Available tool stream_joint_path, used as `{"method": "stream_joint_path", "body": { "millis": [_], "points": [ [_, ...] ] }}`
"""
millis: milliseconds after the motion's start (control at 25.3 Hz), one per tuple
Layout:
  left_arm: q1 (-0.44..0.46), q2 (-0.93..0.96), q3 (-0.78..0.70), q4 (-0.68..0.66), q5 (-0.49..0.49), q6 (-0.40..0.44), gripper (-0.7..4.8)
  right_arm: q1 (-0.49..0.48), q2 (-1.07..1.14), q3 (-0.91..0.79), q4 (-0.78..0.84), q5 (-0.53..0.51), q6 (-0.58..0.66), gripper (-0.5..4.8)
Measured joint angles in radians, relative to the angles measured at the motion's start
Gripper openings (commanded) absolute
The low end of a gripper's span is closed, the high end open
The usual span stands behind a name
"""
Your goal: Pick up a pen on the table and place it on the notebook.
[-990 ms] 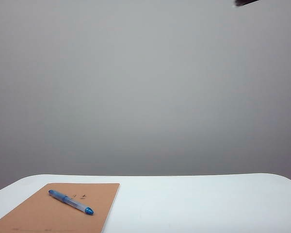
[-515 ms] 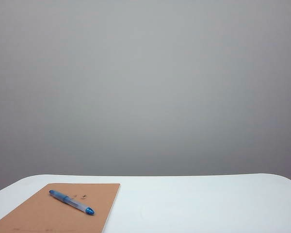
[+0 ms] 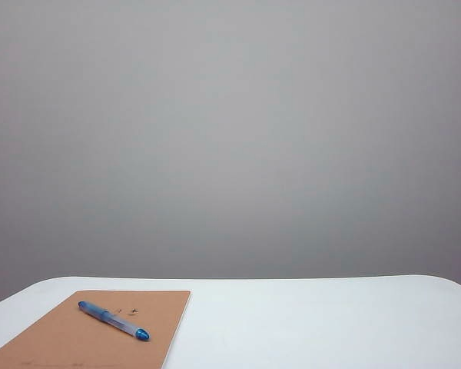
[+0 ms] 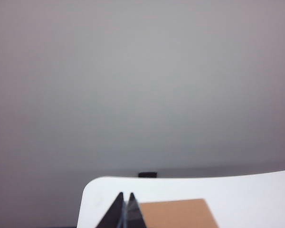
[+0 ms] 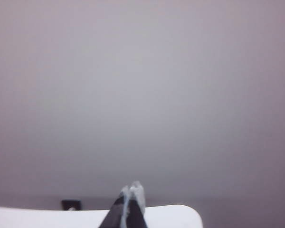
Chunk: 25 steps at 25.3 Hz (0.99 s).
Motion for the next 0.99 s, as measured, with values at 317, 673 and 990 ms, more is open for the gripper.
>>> {"method": "stream_joint_path", "body": {
  "millis": [317, 673, 990],
  "points": [
    [0.007, 0.001, -0.148, 0.105, -0.003, -0.018, -0.06, 0.000, -0.063, -0.156, 0.016, 0.073, 0.050, -0.04],
    [0.007, 0.001, -0.158, 0.142, -0.005, -0.026, -0.06, 0.000, -0.063, -0.169, -0.032, 0.092, 0.040, -0.04],
    [0.007, 0.001, -0.270, 0.193, -0.007, -0.048, -0.06, 0.000, -0.063, -0.169, -0.116, 0.084, 0.035, -0.04]
  ]
}}
